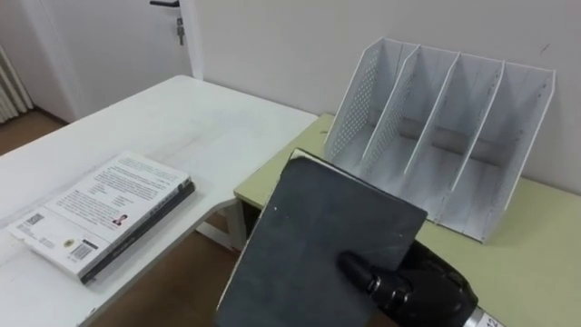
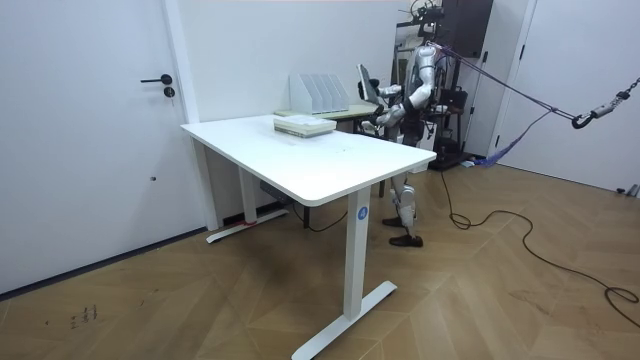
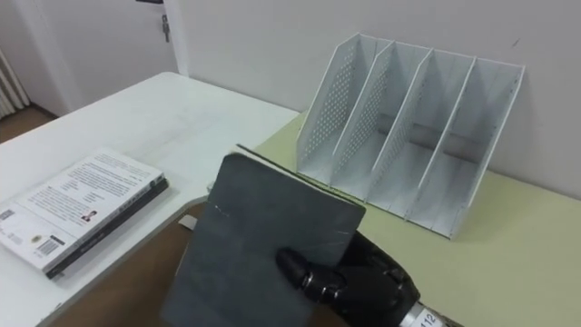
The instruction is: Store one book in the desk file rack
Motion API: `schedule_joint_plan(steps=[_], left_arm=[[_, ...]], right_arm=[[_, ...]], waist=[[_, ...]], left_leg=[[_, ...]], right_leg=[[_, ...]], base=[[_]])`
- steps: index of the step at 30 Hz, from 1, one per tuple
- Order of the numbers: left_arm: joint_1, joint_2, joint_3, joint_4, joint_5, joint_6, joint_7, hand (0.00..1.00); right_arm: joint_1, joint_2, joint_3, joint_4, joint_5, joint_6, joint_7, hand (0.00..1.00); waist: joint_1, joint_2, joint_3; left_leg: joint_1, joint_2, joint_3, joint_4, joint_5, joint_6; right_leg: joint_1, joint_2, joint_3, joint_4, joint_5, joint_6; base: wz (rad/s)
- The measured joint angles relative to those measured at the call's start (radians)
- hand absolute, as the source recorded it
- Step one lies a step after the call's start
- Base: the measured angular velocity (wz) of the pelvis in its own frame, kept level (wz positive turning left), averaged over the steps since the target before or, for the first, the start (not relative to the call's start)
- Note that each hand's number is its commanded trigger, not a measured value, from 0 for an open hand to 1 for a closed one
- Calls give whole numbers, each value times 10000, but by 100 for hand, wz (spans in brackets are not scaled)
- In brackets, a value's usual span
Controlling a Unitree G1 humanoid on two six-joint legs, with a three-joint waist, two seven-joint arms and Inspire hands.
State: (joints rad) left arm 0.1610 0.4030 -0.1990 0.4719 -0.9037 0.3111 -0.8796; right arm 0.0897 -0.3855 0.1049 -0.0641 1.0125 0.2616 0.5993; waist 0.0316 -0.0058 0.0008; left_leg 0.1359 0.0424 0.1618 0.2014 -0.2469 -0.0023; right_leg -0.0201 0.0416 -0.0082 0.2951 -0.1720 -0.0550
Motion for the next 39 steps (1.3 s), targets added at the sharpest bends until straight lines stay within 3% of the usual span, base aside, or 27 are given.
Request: schedule_joint_plan(steps=[5,8,13,17,23,28,36,39], left_arm=[[73,-42,-6,1109,34,-174,491,0],[107,-328,7,1681,268,-442,680,0],[322,-607,138,2767,1967,-742,1345,0],[395,-959,444,3439,1998,-960,1626,0],[775,-1236,954,3978,2489,-1633,2605,0],[857,-1774,1548,4873,3423,-2472,3548,0],[963,-1941,1698,5669,3937,-2878,4370,0],[950,-2001,1907,5800,3942,-2921,4466,0]], right_arm=[[-87,16,-240,1,1,-22,-332,100],[-263,18,-448,1,-14,-20,-356,100],[-583,7,-1409,-217,-247,-28,-776,100],[-976,-5,-2035,-351,-460,-198,-1423,100],[-1615,30,-2743,-1088,-2797,-561,-3194,100],[-2513,112,-3077,-1127,-4435,-1154,-5176,100],[-3554,170,-3082,-1196,-6491,-1729,-8114,100],[-3991,174,-3096,-1153,-7135,-1756,-9195,100]], waist=[[-18,-101,39],[-78,-132,44],[-207,-243,-4],[-267,-236,4],[-304,-220,47],[-265,-193,60],[-189,-235,15],[-120,-271,-6]], left_leg=[[57,-16,10,12,0,1],[79,-17,-6,13,-1,3],[147,9,0,-96,-3,-7],[198,12,2,-121,-2,-7],[241,14,-1,-145,-1,-6],[131,10,11,-143,0,-3],[66,21,-14,-142,2,-4],[56,20,-38,-140,2,-3]], right_leg=[[24,-16,8,-21,-18,12],[24,-29,-1,-14,-18,19],[107,28,-60,-74,-8,-1],[127,118,36,-197,25,6],[288,115,-1,-345,40,21],[233,119,-22,-446,75,51],[217,117,-136,-596,85,48],[217,103,-212,-585,85,49]], base=[[0],[0],[0],[-3],[1],[3],[4],[1]])
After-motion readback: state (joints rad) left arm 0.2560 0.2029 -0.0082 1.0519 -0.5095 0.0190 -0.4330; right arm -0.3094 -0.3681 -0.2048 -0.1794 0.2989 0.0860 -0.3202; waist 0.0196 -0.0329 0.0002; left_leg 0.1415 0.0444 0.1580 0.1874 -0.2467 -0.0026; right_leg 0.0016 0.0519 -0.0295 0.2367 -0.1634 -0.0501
